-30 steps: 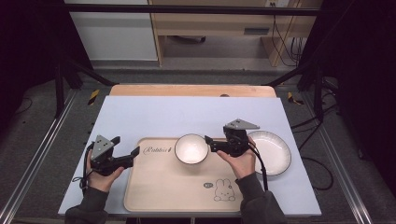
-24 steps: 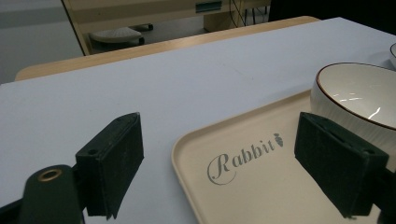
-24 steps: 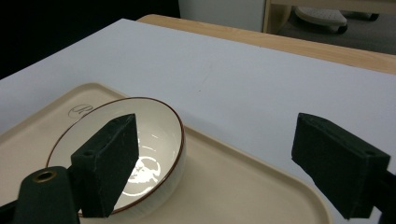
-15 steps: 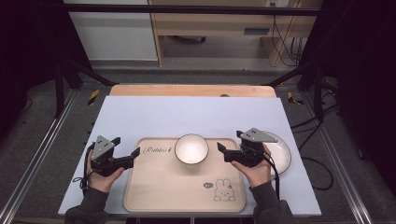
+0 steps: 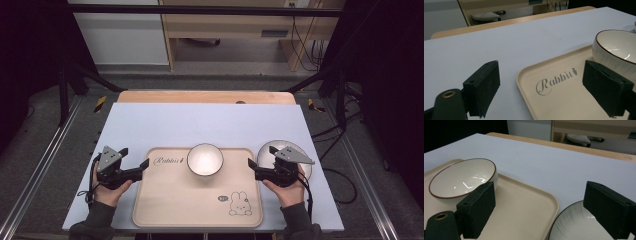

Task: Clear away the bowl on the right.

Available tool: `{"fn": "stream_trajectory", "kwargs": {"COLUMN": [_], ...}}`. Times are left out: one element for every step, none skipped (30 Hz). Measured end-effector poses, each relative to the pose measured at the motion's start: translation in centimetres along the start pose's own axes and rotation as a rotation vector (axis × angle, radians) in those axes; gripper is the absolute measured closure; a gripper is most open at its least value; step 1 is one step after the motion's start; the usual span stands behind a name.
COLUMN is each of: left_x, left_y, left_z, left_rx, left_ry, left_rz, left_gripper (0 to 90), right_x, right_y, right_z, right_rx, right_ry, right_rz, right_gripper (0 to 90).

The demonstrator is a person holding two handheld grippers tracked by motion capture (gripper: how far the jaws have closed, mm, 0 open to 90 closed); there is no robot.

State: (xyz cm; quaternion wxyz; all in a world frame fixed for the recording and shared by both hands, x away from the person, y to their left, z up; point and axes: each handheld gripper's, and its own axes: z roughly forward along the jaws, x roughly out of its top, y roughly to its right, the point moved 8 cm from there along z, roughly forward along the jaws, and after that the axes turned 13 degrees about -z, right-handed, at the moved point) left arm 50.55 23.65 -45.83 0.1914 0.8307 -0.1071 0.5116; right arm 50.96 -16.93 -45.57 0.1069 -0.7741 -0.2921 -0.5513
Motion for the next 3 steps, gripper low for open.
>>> {"fn": "stream_trajectory", "kwargs": {"left_x": [-0.03, -0.06, -0.08], "left_y": [-0.05, -0.07, -0.10], "left_z": [0.00, 0.01, 0.02], "left_rx": [0.001, 0.001, 0.001], "left_ry": [-0.001, -0.001, -0.001], "left_rz": [0.001, 0.000, -0.001], "left_gripper": [14.2, 14.1, 14.0], "right_x": [-0.19, -0.34, -0.48], "right_y": [0.10, 0.17, 0.25], "right_z": [-0.05, -0.09, -0.13], "right_rx": [-0.003, -0.005, -0.008], "right_ry": [-0.004, -0.006, -0.009], "right_rz": [0.001, 0.001, 0.001], "right_gripper": [11.2, 11.2, 11.2]}}
